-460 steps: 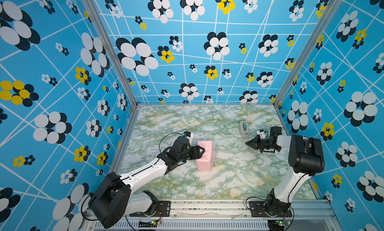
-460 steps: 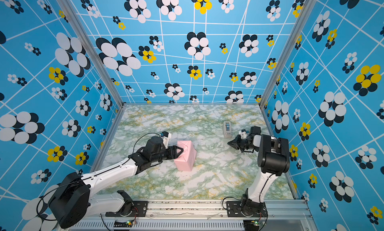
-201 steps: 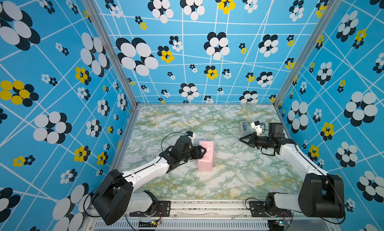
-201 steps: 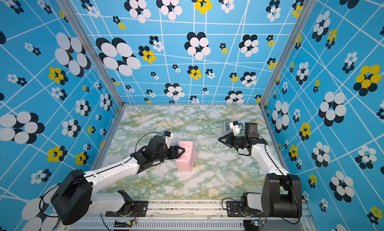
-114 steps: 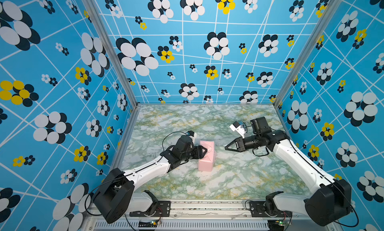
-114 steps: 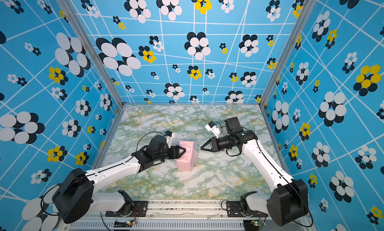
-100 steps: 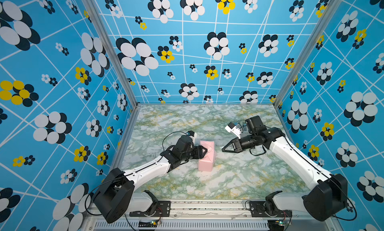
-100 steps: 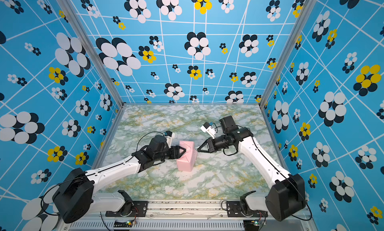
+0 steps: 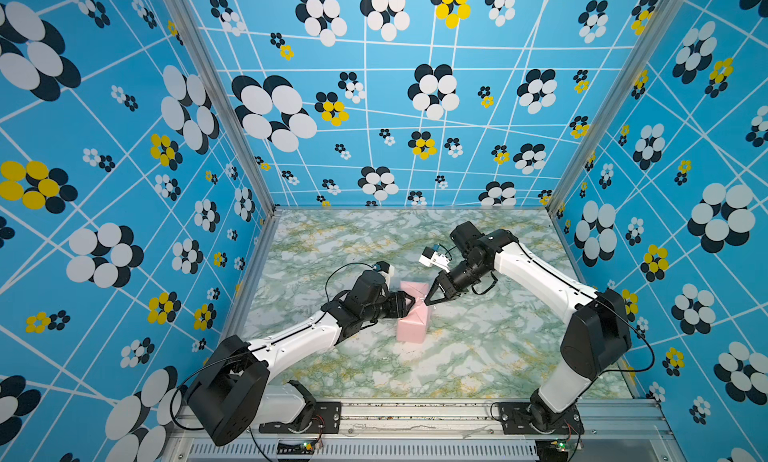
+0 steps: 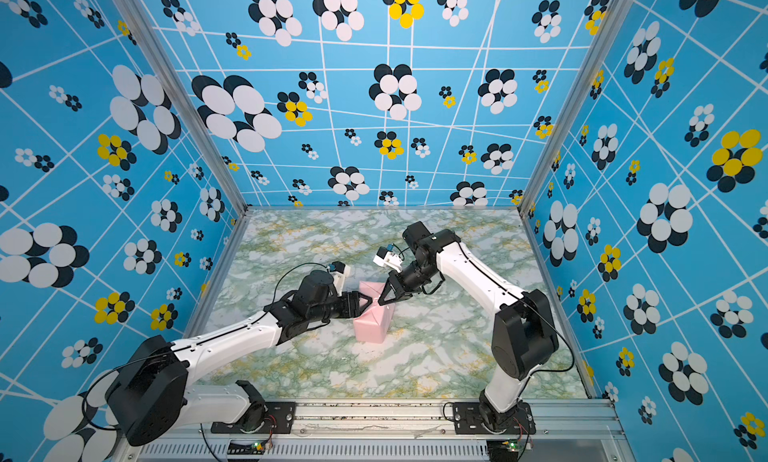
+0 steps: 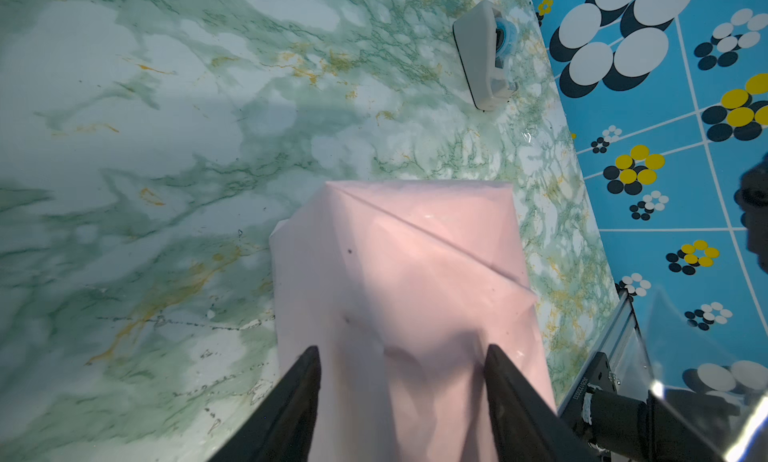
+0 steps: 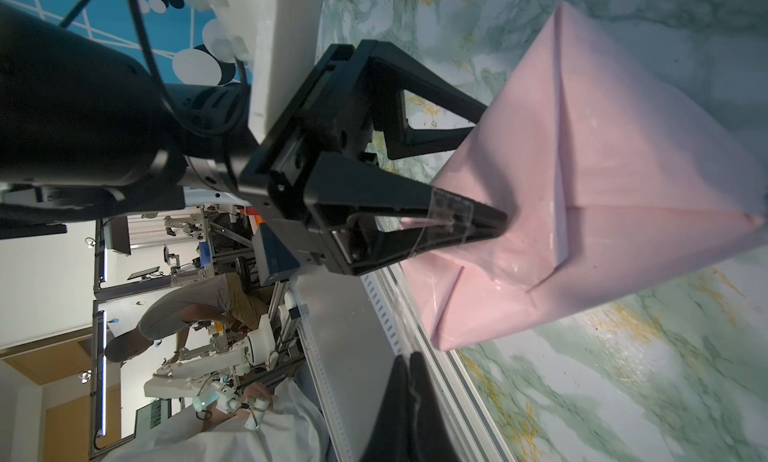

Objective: Wrap the gift box in paper

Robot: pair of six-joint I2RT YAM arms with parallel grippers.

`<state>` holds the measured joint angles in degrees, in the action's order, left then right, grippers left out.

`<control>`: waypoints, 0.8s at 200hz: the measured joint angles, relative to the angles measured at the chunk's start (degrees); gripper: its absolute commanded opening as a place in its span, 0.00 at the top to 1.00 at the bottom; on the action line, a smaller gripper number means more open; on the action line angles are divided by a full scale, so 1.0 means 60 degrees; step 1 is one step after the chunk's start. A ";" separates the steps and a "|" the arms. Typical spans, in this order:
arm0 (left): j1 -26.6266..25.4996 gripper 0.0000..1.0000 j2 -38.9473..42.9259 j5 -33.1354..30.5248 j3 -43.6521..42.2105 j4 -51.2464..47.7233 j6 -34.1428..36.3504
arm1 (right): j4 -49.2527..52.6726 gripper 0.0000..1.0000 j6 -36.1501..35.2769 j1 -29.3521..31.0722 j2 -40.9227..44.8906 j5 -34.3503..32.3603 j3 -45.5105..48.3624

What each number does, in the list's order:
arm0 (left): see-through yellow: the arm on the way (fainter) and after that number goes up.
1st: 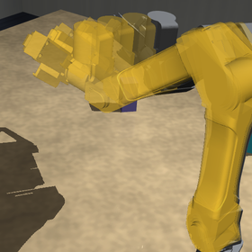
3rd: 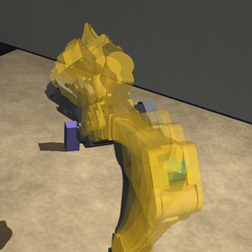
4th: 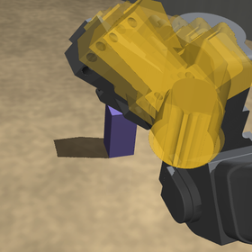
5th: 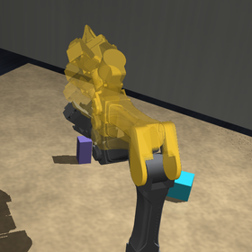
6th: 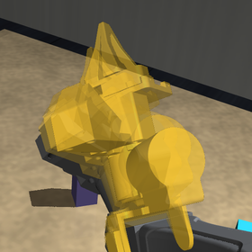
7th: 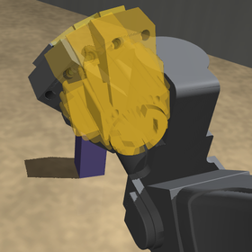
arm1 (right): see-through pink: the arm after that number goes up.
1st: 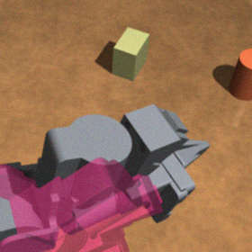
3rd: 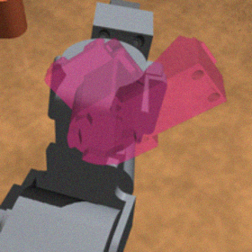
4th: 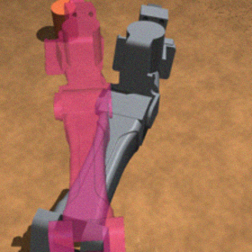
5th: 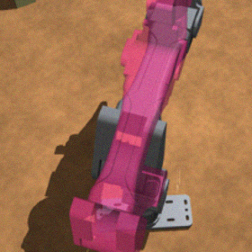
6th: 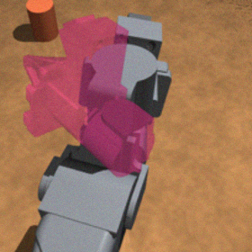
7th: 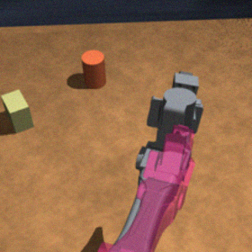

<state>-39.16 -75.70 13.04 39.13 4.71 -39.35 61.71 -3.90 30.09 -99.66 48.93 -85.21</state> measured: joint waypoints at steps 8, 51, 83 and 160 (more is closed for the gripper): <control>0.0000 0.37 0.0000 0.0004 0.0000 0.0000 0.0000 | 0.0168 1.00 -0.0109 0.0000 -0.0160 0.0000 -0.0084; 0.0000 0.37 0.0000 0.0000 0.0000 0.0000 0.0000 | 0.1005 1.00 -0.0707 0.0000 -0.0750 -0.0051 -0.0291; 0.0000 0.37 0.0000 0.0000 0.0000 0.0000 0.0000 | 0.1348 1.00 -0.0871 0.0000 -0.1045 -0.0237 -0.0310; 0.0000 0.37 0.0000 -0.0004 0.0000 0.0000 0.0000 | 0.1428 1.00 -0.0929 -0.0335 -0.1264 -0.0550 -0.0328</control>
<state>-39.16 -75.70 13.02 39.13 4.71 -39.35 70.28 -9.47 28.08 -107.24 45.63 -87.18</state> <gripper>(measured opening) 0.633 0.049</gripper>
